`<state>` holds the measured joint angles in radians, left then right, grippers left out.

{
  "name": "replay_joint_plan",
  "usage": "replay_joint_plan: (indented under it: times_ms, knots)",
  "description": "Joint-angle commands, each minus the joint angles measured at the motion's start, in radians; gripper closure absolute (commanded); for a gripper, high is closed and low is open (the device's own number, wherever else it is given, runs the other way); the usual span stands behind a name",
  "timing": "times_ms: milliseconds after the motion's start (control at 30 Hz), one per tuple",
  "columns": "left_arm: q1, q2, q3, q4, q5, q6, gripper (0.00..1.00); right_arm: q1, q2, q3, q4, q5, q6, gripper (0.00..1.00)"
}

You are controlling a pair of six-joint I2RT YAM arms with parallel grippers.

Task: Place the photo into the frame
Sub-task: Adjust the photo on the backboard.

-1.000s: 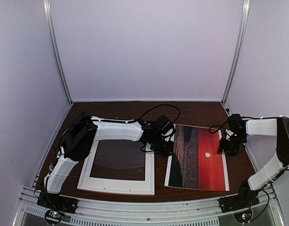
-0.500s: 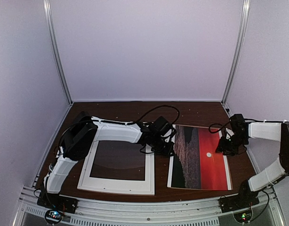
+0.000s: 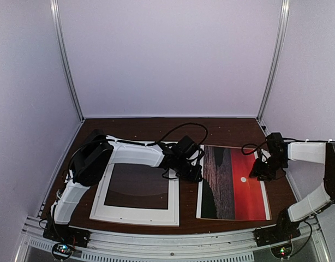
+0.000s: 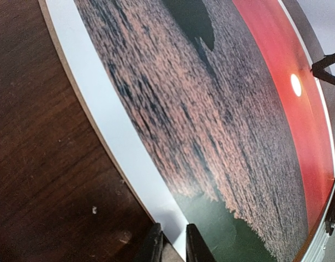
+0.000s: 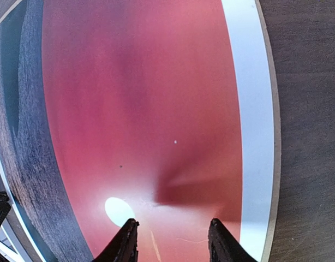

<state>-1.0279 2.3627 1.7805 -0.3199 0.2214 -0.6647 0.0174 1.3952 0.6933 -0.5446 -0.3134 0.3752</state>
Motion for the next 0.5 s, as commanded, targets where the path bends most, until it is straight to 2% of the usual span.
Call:
replay_joint_plan:
  times_ms: [0, 167, 333, 467]
  knots:
    - [-0.004, -0.031, 0.001, -0.094, -0.081, -0.006, 0.80, 0.004, -0.034, 0.000, -0.024, 0.051, 0.020, 0.54]
    - [-0.004, -0.049, -0.015, -0.105, -0.122, -0.004, 0.68, 0.003, -0.049, 0.018, -0.080, 0.137, 0.026, 0.47]
    - [-0.004, -0.045, -0.018, -0.101, -0.123, -0.003, 0.56, 0.003, -0.020, 0.015, -0.075, 0.158, 0.025, 0.45]
    - [-0.004, -0.037, -0.014, -0.106, -0.110, -0.002, 0.51, 0.003, 0.035, 0.009, -0.049, 0.131, 0.019, 0.45]
